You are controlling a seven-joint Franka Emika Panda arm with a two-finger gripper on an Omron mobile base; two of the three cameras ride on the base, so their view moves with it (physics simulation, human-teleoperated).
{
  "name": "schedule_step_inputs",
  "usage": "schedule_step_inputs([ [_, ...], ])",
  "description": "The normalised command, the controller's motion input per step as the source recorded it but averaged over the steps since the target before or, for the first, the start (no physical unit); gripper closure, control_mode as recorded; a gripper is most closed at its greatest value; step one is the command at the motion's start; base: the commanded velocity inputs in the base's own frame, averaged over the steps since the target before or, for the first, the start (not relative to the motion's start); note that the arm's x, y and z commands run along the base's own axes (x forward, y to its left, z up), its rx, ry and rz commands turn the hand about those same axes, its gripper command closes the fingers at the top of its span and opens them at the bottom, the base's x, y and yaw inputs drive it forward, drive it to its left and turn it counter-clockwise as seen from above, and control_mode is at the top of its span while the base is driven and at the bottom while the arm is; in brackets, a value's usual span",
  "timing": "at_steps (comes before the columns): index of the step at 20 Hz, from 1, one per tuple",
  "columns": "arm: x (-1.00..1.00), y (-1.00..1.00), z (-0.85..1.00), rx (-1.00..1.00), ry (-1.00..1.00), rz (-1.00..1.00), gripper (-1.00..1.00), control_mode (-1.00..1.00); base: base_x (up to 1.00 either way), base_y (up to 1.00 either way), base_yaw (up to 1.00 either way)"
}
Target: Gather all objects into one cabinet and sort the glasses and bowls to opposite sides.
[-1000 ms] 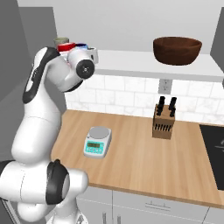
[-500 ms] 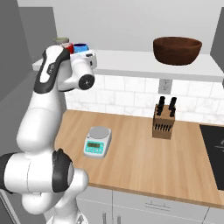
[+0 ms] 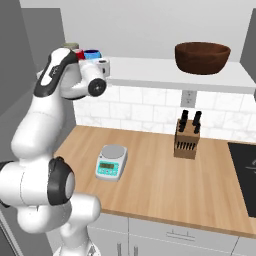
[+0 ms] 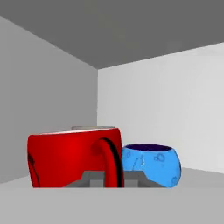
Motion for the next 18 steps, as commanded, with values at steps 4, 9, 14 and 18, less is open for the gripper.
schedule_step_inputs([
  [4, 0.22, 0.33, 0.00, 0.00, 0.21, 0.00, 1.00, -1.00, 0.00, 0.00, 0.00],
  [9, 0.26, 0.45, -0.08, 0.00, 0.16, 0.00, 1.00, -1.00, 0.00, 0.00, 0.00],
  [14, 0.12, 0.32, -0.11, 0.00, 0.07, 0.00, 1.00, -1.00, 0.00, 0.00, 0.00],
  [18, -0.31, -0.01, -0.04, 0.00, 0.01, -0.01, -1.00, -1.00, 0.00, 0.00, 0.00],
])
